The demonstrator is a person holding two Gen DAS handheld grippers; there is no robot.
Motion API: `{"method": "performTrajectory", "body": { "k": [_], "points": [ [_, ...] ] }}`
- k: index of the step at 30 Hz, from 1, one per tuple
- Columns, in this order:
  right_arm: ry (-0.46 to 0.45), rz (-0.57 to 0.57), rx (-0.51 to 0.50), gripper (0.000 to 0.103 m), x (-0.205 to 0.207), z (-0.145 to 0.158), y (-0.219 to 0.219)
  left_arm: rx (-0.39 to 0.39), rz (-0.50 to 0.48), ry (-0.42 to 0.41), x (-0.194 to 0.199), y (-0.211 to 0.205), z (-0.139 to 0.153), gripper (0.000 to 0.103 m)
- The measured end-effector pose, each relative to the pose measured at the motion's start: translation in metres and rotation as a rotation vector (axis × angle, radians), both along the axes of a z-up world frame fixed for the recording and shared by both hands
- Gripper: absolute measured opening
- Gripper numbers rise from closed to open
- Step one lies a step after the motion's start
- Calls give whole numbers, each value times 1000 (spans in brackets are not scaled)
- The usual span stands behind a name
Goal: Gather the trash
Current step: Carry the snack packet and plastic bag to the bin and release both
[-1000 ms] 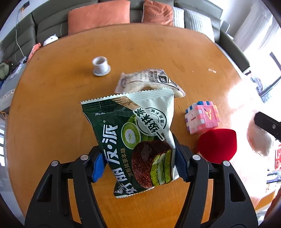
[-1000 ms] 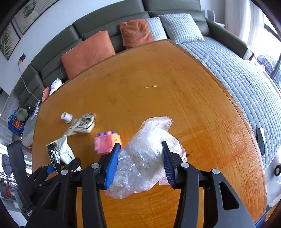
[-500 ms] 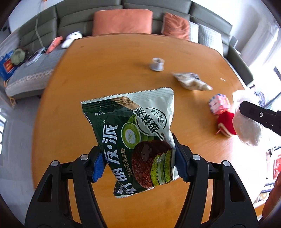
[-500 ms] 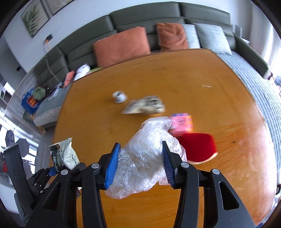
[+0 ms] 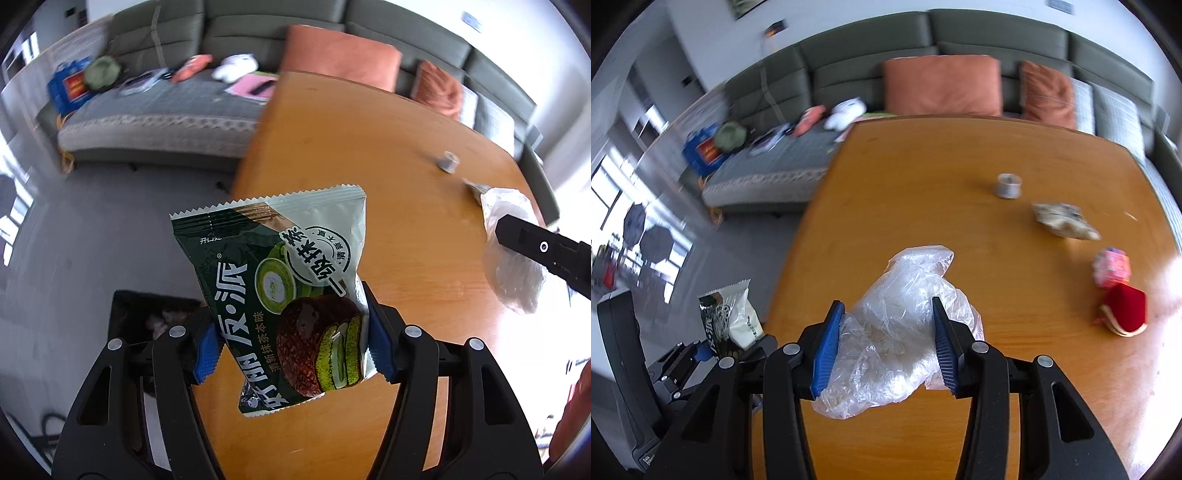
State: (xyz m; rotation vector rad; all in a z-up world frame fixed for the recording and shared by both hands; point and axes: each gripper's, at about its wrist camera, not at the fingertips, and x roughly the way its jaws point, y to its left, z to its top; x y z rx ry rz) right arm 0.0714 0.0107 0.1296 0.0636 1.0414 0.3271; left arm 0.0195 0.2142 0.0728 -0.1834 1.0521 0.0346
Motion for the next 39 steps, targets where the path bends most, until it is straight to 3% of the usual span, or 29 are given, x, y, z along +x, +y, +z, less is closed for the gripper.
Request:
{"method": "performTrajectory", "body": {
  "k": [13,24,25,26,28,30,39],
  "points": [
    [17,276,-40,48,-36,-6,147,-29,224,13,-61,114,-13,63],
    [88,541,-16,48,-68,-20,284,-18,505,79,-133,216,-37,63],
    [96,564,-5,54,-69,-20,294,-11,524,85,-138,225,-38,63],
    [107,601,-2,59,-70,-19,311,-4,538,94,-140,232,-40,65],
    [90,609,-21,76,-73,-18,330,41,589,128,-144,247,-39,96],
    [55,627,-22,76,-76,-13,347,77,631,128,-147,258,-34,97],
    [46,660,-27,77,-77,-13,361,61,698,105,-157,283,-26,97]
  ]
}}
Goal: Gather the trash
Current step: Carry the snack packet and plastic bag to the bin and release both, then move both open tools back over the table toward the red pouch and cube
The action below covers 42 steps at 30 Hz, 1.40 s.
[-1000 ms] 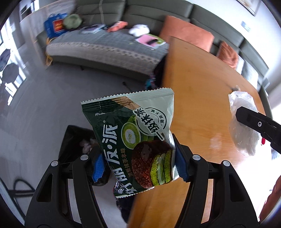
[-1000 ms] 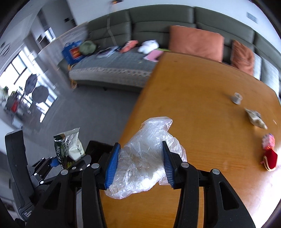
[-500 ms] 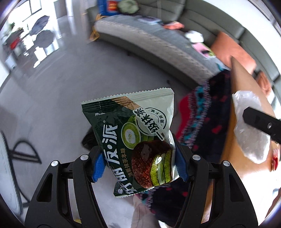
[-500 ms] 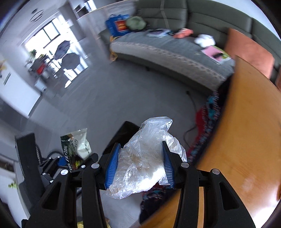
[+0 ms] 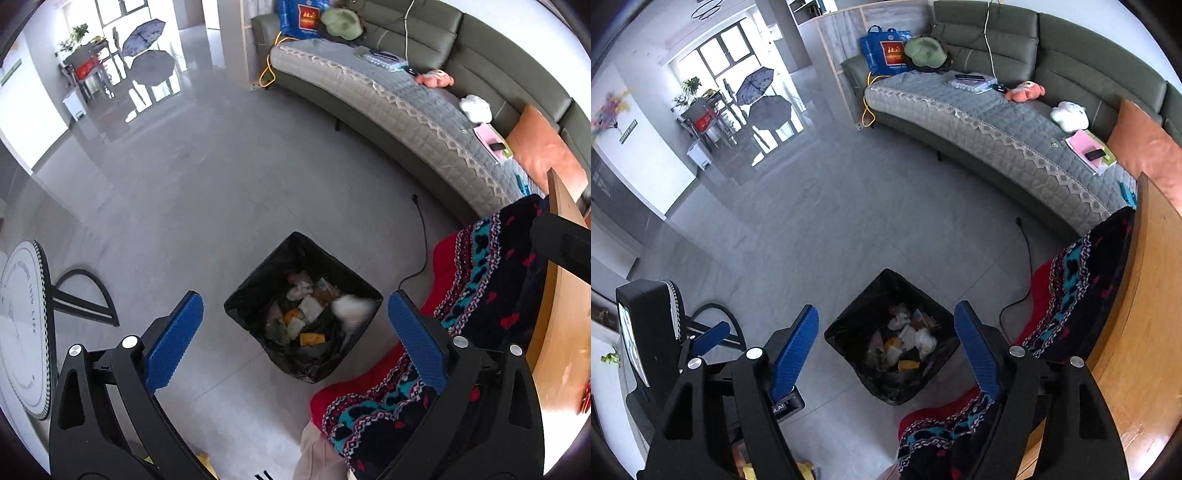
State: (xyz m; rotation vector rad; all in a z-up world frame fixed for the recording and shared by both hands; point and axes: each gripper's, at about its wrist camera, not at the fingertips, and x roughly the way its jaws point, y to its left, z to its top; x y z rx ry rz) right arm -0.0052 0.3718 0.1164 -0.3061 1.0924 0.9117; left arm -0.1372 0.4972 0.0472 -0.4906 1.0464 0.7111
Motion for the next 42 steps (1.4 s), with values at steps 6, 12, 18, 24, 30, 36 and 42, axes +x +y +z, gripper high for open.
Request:
{"method": "performTrajectory", "body": {
  "k": [6,12,18,24,30,36,42],
  "points": [
    [24,-30,9,77,4,1,-14,-19,-16,11,10,0,-9,97],
    [33,-71,27,77,10,5,-38,-7,-62,1,16,-16,-3,97],
    [37,-126,50,77,18,13,-72,12,-117,-19,28,-40,10,97],
    [24,-185,75,77,28,22,-114,43,-187,-39,45,-74,25,97],
    [9,-269,92,77,45,29,-169,58,-279,-59,69,-122,37,97],
    [2,-363,101,77,60,32,-231,69,-380,-72,94,-175,44,97],
    [-6,-475,106,77,76,32,-304,72,-482,-91,120,-237,52,97]
  ]
}}
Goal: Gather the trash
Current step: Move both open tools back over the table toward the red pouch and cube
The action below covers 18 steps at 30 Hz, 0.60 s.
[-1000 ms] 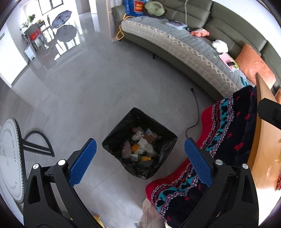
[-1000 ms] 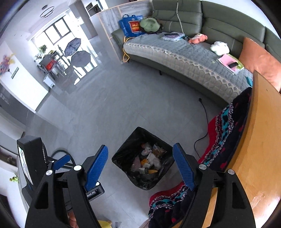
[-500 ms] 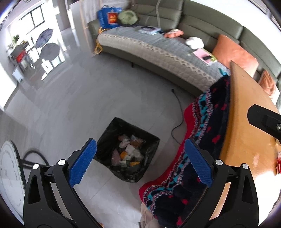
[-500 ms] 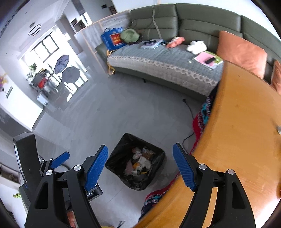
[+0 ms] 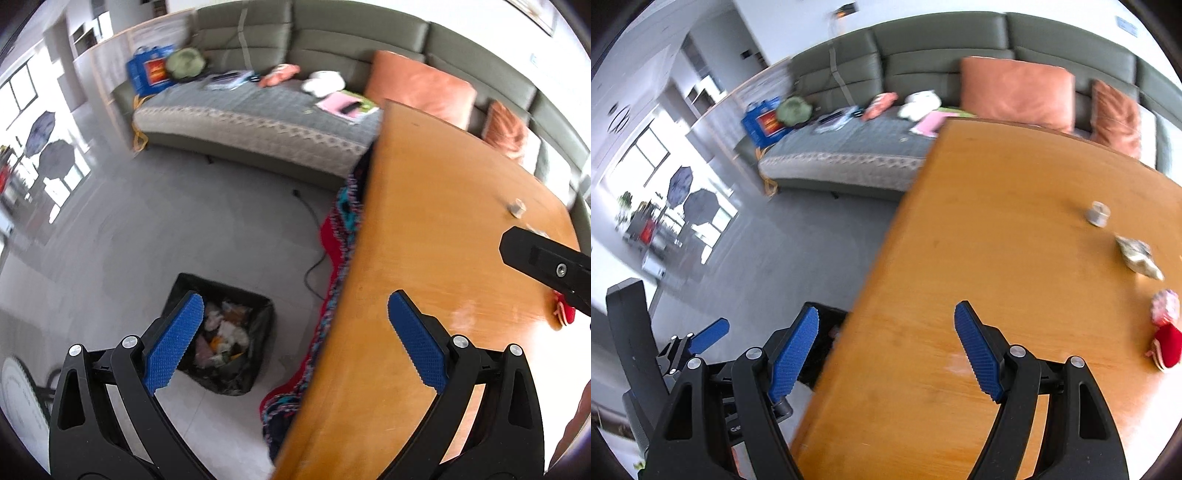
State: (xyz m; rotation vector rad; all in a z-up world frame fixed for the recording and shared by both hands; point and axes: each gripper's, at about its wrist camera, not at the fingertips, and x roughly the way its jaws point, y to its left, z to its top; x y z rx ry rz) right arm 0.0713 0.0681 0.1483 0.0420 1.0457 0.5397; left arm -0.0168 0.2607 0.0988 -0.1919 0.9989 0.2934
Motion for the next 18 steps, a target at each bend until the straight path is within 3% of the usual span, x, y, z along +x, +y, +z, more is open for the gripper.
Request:
{"method": "performTrajectory", "body": {
  "k": [14,18],
  "points": [
    [32,-268,-49,77,26,-27,-186,-18,-240,9,58,-137,-5,97],
    [43,-273,-106,77,36,-39,-225,-29,-288,29,68,-165,-10,97]
  ]
}}
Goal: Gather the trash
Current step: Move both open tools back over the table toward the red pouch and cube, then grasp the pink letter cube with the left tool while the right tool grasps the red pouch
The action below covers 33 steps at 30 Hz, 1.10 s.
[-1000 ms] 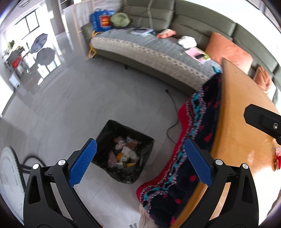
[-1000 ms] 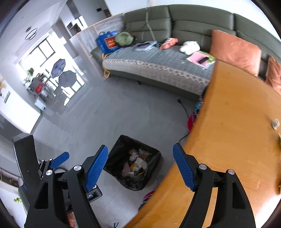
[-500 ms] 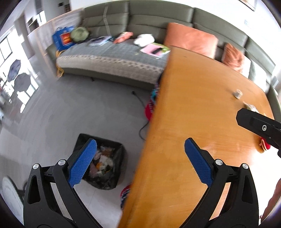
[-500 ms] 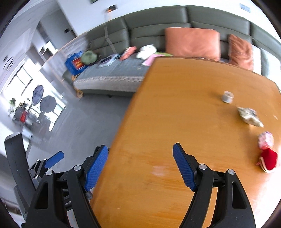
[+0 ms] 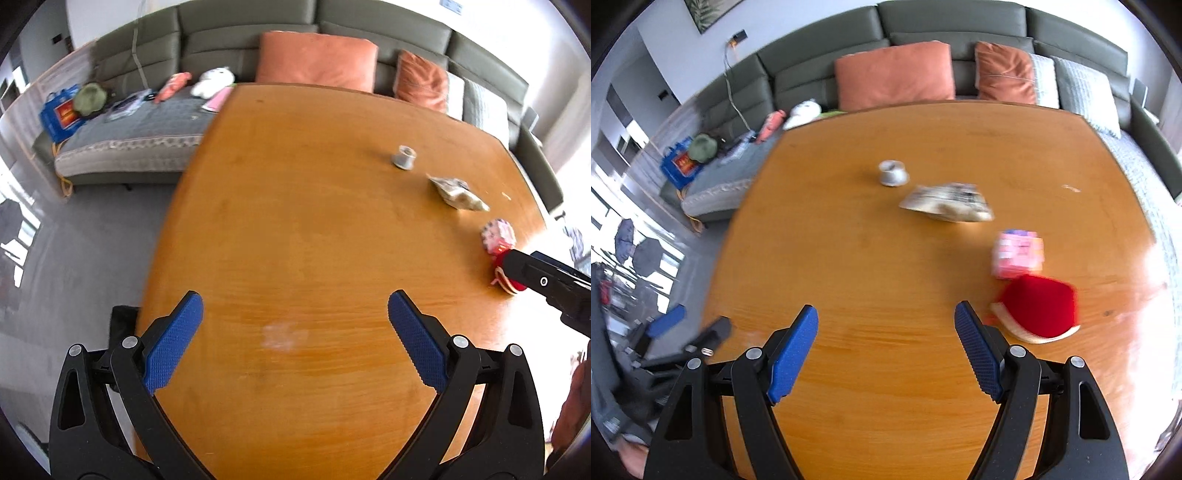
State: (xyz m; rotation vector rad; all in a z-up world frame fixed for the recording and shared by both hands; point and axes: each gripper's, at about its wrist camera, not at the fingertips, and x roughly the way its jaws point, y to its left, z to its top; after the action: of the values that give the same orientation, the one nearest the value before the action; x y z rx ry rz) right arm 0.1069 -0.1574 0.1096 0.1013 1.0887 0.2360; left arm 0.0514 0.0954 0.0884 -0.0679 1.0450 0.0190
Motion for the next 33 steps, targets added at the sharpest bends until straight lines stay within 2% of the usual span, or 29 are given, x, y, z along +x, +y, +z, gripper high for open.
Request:
{"method": "performTrajectory", "body": {
  "k": [5,8,12,17,22,28,29,31,33],
  "points": [
    [35,73,-52,77,14,-13,-37,18,-38,26,6,-31,-2,97],
    [62,192,-57,77,26,-24,-50,11,-47,42,10,-45,-1,97],
    [63,398,-129,77,35,-38,-56,-5,-71,58,17,-64,1,97],
    [99,555,-201,77,48,-60,-58,-15,-89,87,39,-89,-2,97],
    [92,610,-211,77,57,-74,-68,-34,-93,109,67,-111,-6,97],
    [121,598,-208,77,74,-91,-84,-45,-150,146,83,-138,-17,97],
    [121,587,-212,74,76,-94,-88,-43,-163,150,85,-143,-19,97],
    [107,564,-197,55,79,-96,-95,-39,-175,155,88,-150,-20,97],
    [105,521,-151,51,83,-93,-105,-39,-188,162,91,-156,-22,97]
  ]
}}
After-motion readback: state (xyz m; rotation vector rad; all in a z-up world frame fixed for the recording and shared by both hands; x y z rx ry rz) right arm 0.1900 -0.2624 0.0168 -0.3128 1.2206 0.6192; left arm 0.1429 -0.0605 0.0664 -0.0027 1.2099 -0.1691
